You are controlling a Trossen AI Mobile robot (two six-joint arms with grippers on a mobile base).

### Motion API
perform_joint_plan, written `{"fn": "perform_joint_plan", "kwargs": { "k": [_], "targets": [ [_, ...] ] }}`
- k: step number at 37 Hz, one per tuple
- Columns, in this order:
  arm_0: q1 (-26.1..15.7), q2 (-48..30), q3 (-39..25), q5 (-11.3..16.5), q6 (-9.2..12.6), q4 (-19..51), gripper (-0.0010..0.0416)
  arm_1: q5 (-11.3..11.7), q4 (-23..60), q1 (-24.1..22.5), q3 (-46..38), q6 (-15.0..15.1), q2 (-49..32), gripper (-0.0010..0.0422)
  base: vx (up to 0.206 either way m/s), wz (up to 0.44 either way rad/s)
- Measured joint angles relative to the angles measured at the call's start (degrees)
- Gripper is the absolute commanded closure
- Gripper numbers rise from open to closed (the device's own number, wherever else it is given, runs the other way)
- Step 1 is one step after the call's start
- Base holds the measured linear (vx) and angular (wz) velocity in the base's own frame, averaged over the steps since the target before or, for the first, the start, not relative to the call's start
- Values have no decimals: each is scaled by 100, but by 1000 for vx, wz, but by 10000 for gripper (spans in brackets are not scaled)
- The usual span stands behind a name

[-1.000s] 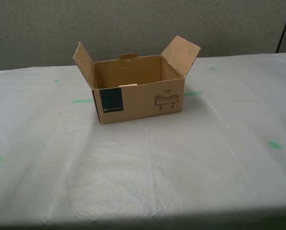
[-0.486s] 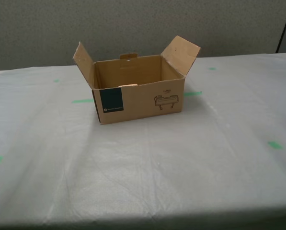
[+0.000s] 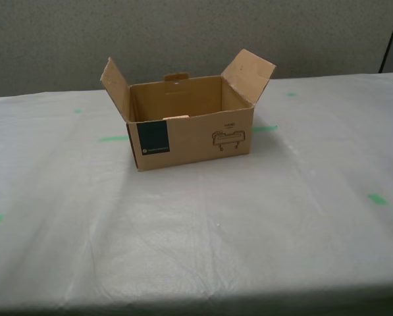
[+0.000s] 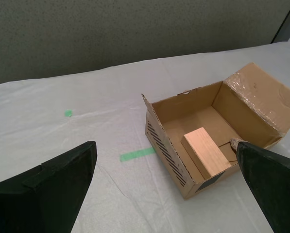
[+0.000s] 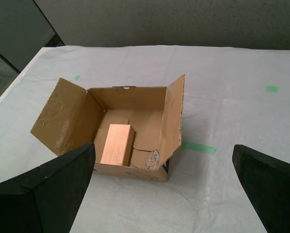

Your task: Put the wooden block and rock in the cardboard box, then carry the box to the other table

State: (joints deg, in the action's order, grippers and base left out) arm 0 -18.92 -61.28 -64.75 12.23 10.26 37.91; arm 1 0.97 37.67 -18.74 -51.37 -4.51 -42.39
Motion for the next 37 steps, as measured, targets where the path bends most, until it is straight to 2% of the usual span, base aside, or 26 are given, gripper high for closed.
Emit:
{"fn": "perform_joint_plan", "kwargs": {
  "k": [37],
  "targets": [
    [0,0,0,2,0,0,12,0,0,0,0,0,0,18,0,0]
  ]
}}
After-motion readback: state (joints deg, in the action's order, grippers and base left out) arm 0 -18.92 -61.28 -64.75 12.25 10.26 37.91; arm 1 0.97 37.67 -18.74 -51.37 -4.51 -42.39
